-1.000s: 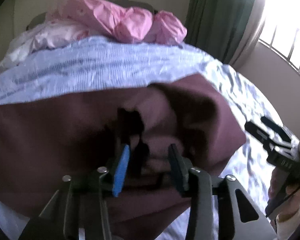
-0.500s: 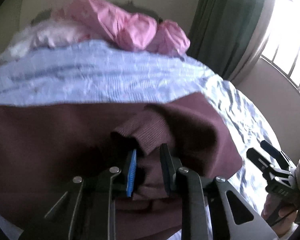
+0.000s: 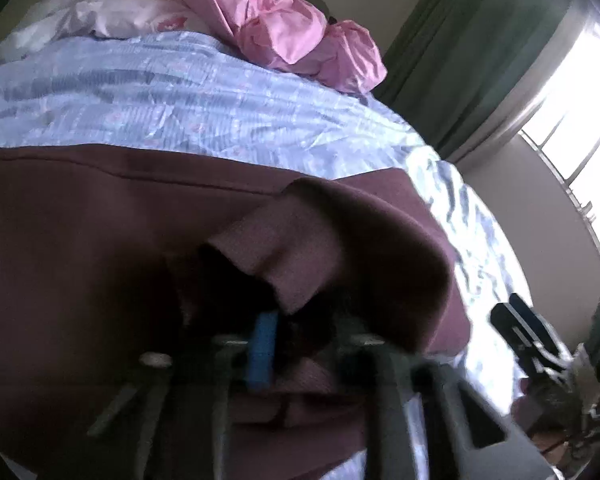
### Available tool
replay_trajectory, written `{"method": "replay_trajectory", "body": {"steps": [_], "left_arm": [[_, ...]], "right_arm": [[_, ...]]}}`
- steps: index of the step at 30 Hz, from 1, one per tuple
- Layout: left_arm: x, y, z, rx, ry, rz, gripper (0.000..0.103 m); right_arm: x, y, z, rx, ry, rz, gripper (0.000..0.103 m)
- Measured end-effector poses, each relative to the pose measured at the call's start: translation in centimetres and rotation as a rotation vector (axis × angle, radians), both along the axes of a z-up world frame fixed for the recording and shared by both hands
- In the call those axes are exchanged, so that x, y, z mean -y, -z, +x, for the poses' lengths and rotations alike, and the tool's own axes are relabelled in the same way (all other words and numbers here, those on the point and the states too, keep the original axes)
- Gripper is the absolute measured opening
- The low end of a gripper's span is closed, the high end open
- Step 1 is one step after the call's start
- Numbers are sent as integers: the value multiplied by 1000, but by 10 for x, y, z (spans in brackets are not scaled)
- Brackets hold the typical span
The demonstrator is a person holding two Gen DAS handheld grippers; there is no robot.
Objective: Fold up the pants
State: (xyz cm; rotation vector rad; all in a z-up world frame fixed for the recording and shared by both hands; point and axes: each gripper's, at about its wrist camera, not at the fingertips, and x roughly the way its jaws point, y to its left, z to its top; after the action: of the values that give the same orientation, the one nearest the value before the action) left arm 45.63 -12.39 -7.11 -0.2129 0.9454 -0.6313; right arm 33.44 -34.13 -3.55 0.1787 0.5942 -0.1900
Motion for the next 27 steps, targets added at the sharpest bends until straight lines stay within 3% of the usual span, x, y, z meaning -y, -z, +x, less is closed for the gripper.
{"method": "replay_trajectory", "body": {"steps": [3,8,14,17,21,24,27], "left_arm": [[-13,-7,-1,-20,-30,25,6],[-49,-15,4,-55,-99,65,5],[-37,-8,0,-46,-73,178,5],[-30,12,4,-95,-75,195,5],[-25,20,3,-69,-78,238,5],[-27,15,3,-62,-86,234,8],[-32,1,-6,-5,-121,291,18]], "right_arm": [[-1,-1,2,3,-3,8,103],[-14,-7,12,16,-23,-9,103],[-35,-7,21,8,-50,-42,103],[-36,-2,20,-11,-45,-54,103],[-28,7,18,-56,-24,-53,103],[-23,10,13,-86,-16,-51,103],[-23,7,7,-90,-15,-49,103]]}}
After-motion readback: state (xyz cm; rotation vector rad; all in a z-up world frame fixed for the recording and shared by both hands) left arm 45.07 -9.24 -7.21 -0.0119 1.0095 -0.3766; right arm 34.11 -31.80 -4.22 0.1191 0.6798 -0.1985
